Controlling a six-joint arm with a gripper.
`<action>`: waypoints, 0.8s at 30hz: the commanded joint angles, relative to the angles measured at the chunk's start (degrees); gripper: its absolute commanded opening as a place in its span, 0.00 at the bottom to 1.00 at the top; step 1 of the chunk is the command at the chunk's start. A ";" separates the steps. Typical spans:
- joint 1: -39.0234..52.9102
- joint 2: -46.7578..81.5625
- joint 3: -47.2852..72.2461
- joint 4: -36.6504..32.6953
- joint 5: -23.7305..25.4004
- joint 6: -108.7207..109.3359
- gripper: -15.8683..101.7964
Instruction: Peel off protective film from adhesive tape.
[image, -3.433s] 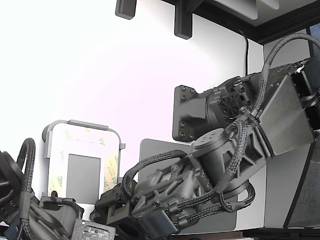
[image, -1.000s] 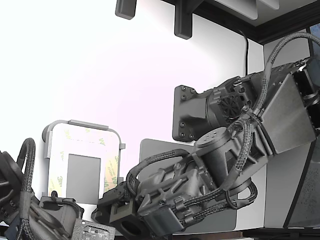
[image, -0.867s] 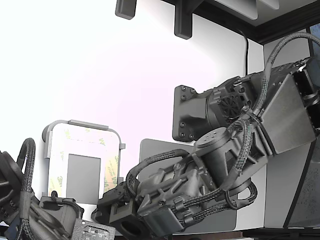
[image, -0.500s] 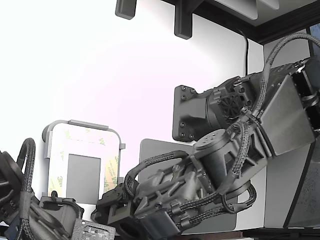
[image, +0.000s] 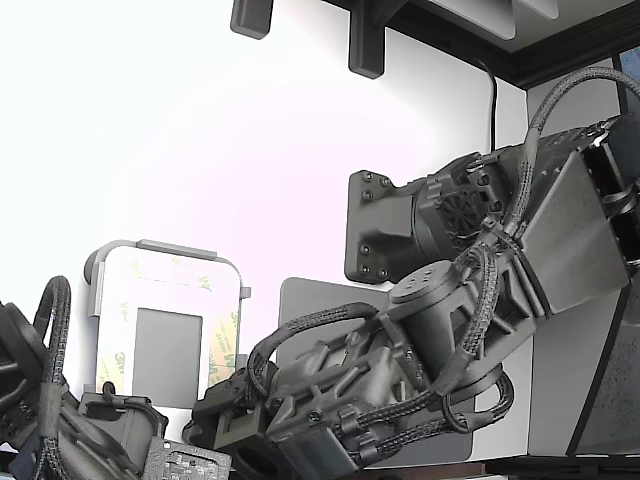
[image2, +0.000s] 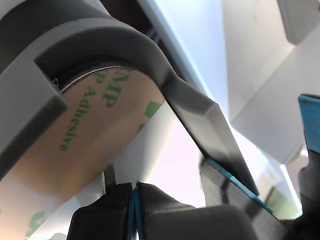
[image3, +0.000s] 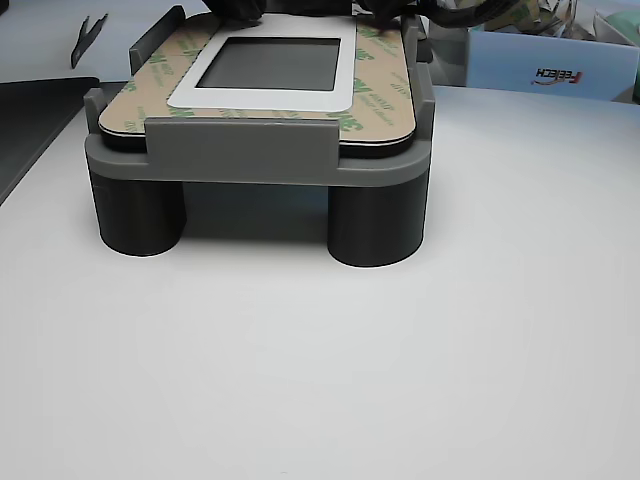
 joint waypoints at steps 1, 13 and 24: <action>-0.44 1.23 -1.85 -0.18 0.00 0.18 0.08; -0.44 1.23 -1.41 -0.44 0.00 0.00 0.09; -0.44 2.99 0.70 -1.41 1.05 -0.79 0.13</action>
